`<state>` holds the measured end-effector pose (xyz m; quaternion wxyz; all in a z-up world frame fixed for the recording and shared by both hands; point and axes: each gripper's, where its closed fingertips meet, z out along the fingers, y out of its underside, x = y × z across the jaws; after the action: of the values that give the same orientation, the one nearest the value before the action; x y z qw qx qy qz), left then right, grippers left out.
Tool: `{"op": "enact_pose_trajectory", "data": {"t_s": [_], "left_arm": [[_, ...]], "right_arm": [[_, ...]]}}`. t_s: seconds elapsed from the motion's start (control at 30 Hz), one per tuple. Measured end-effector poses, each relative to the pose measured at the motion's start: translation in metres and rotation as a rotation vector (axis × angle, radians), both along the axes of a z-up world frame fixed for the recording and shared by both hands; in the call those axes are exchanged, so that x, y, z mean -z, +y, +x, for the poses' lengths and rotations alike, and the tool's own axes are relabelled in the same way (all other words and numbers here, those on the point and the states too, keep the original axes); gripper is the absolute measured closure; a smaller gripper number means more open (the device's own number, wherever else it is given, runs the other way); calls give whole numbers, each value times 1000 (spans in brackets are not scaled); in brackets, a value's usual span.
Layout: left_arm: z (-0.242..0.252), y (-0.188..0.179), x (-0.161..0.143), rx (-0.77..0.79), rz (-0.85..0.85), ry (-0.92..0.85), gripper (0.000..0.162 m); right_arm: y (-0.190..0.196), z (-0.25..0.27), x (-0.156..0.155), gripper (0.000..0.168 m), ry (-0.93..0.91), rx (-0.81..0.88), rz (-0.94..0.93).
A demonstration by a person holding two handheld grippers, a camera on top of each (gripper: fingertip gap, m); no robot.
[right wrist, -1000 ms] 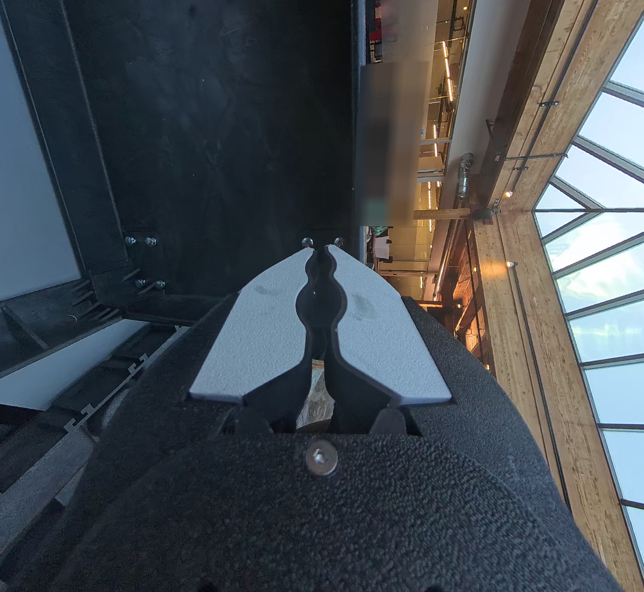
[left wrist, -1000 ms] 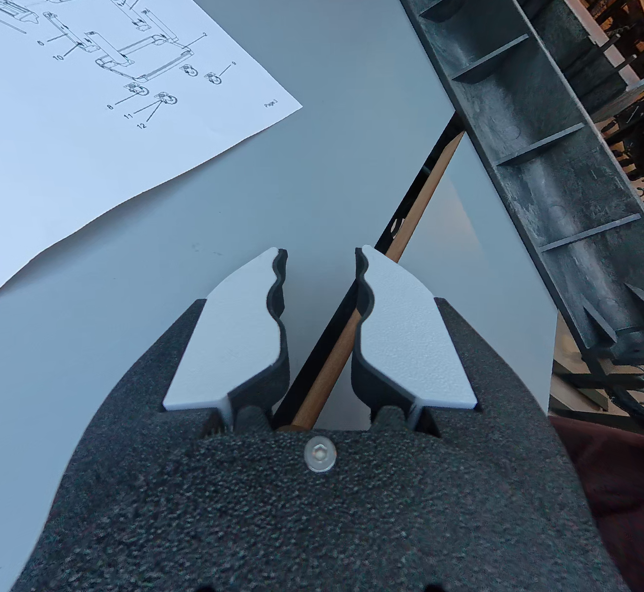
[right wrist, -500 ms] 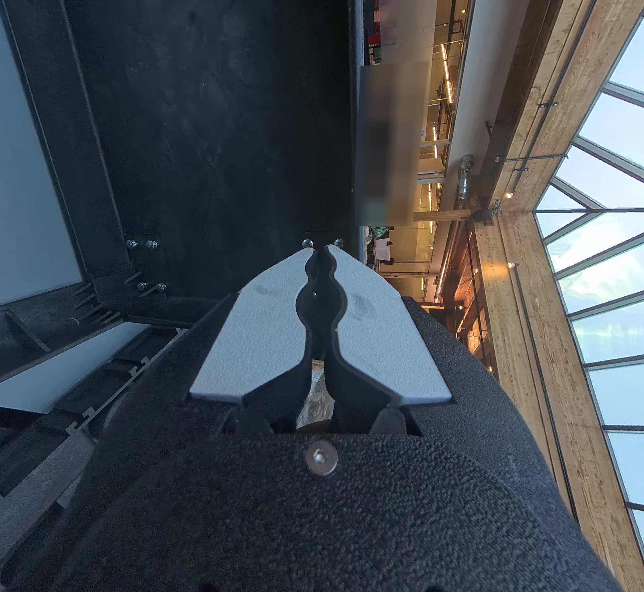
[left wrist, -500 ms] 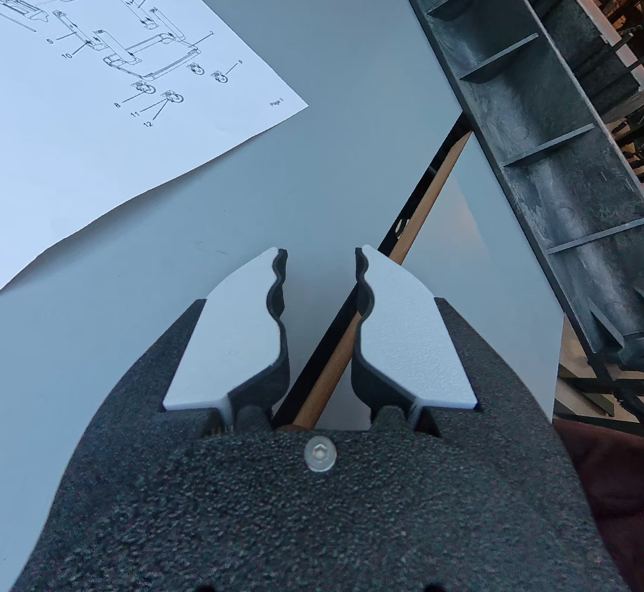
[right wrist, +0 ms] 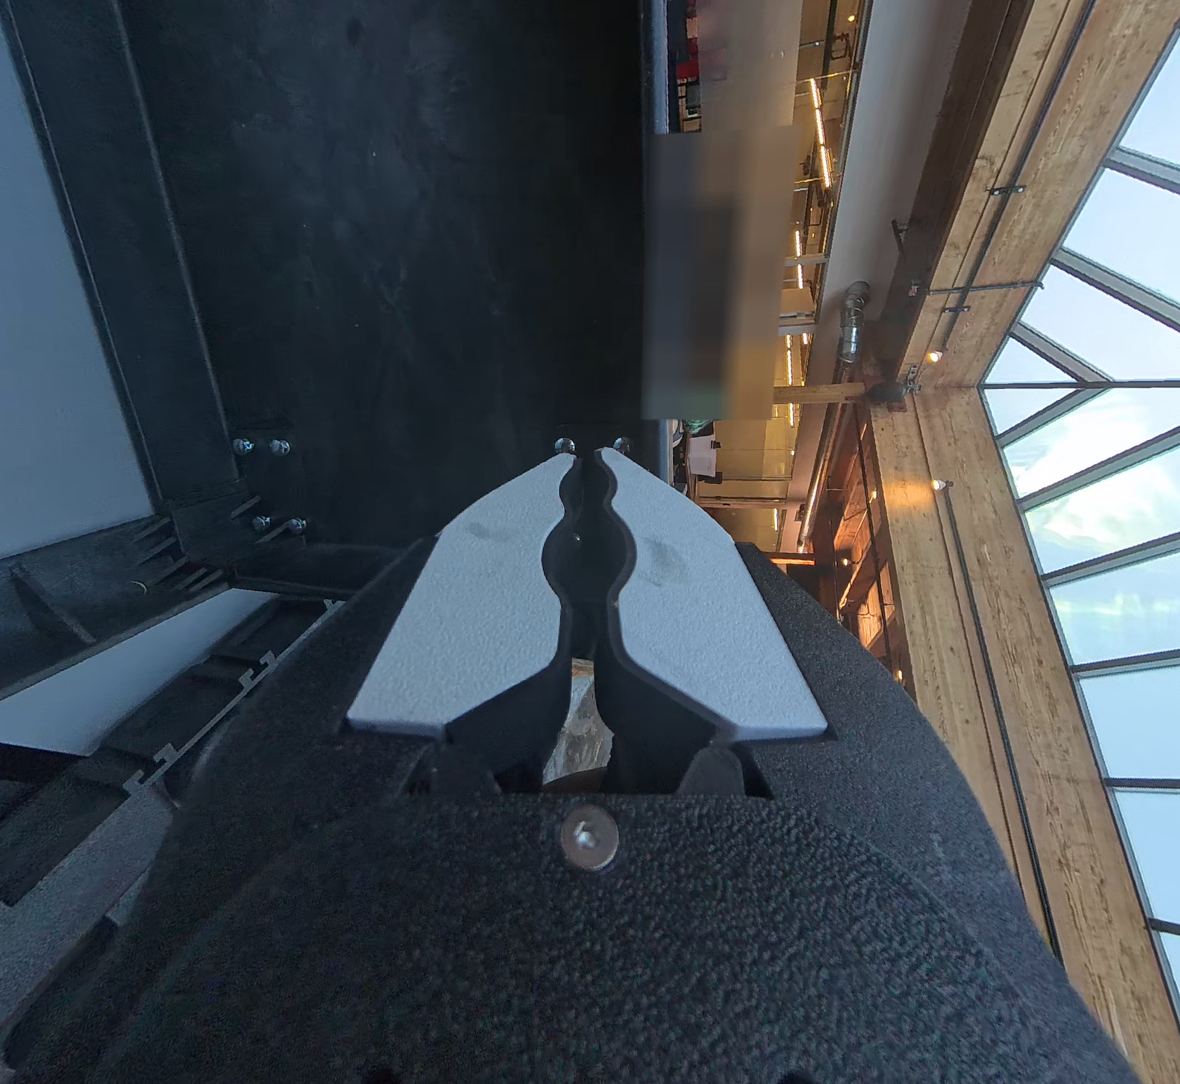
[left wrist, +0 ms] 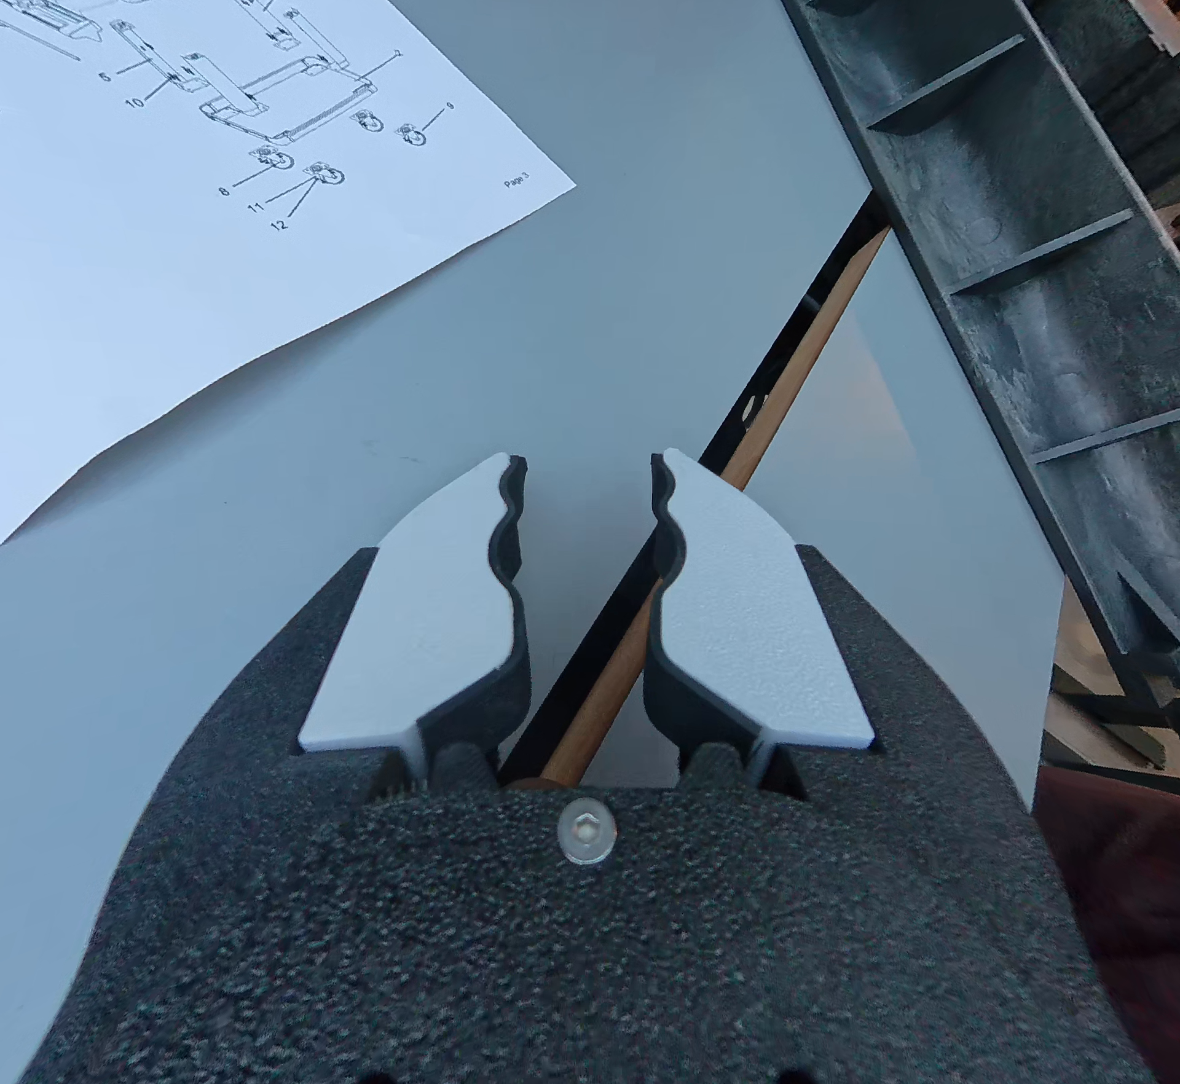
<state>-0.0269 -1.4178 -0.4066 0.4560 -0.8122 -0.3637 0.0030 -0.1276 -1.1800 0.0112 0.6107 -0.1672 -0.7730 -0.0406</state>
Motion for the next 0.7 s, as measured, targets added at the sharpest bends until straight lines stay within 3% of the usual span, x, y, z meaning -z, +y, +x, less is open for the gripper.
{"op": "enact_pose_trajectory", "data": {"t_s": [0.03,0.5,0.6,0.7], "left_arm": [[0,0,0,-1,-7,4,123],[-1,-1,-12,-35,-26,67,123],[3,-4,-4,-25,-57,55,123],[10,-9,-3,-11,-70,65,123]], "right_arm": [[0,0,0,164,-1,0,2],[-5,-1,1,164,-14,-34,65],[-16,-5,-10,164,-2,-76,273],[-60,-5,-25,164,-3,-173,518]]}}
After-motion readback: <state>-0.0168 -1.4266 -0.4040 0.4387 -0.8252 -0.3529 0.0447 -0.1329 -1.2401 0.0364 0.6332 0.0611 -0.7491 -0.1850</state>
